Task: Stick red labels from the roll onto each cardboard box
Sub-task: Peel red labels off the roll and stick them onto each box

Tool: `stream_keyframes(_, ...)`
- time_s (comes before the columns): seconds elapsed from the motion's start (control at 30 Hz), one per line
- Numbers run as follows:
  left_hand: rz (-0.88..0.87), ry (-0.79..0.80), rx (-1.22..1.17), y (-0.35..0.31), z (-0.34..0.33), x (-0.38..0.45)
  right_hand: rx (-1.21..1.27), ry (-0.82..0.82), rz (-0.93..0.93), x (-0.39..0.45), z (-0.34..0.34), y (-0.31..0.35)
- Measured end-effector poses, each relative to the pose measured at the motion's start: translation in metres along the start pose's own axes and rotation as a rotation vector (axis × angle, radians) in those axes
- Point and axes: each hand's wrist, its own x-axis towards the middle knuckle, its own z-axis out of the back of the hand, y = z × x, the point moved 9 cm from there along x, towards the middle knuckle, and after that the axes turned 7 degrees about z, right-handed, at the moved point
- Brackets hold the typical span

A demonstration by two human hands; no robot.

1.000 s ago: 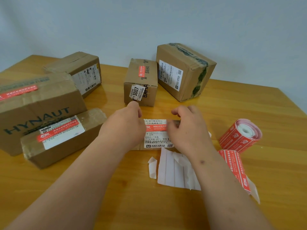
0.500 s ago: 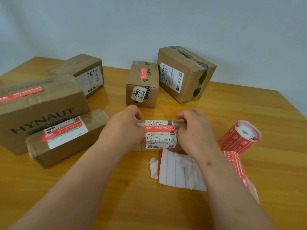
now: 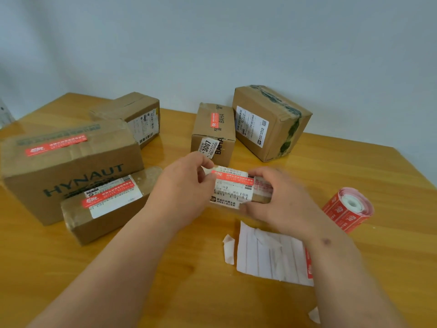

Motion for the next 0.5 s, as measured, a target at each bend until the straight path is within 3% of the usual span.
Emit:
stream_keyframes(0.23,-0.036,-0.231,-0.013,0.001,0.054,0.008,0.100,-0.189,0.003,0.025,0.006,0.033)
stream_keyframes(0.37,-0.031,-0.296,0.035,0.006,0.080,0.025,0.111,-0.317,-0.014,0.061,-0.001,0.058)
stream_keyframes(0.5,-0.007,-0.300,0.036,0.013,0.099,0.039,0.054,-0.338,-0.035,0.092,-0.024,0.086)
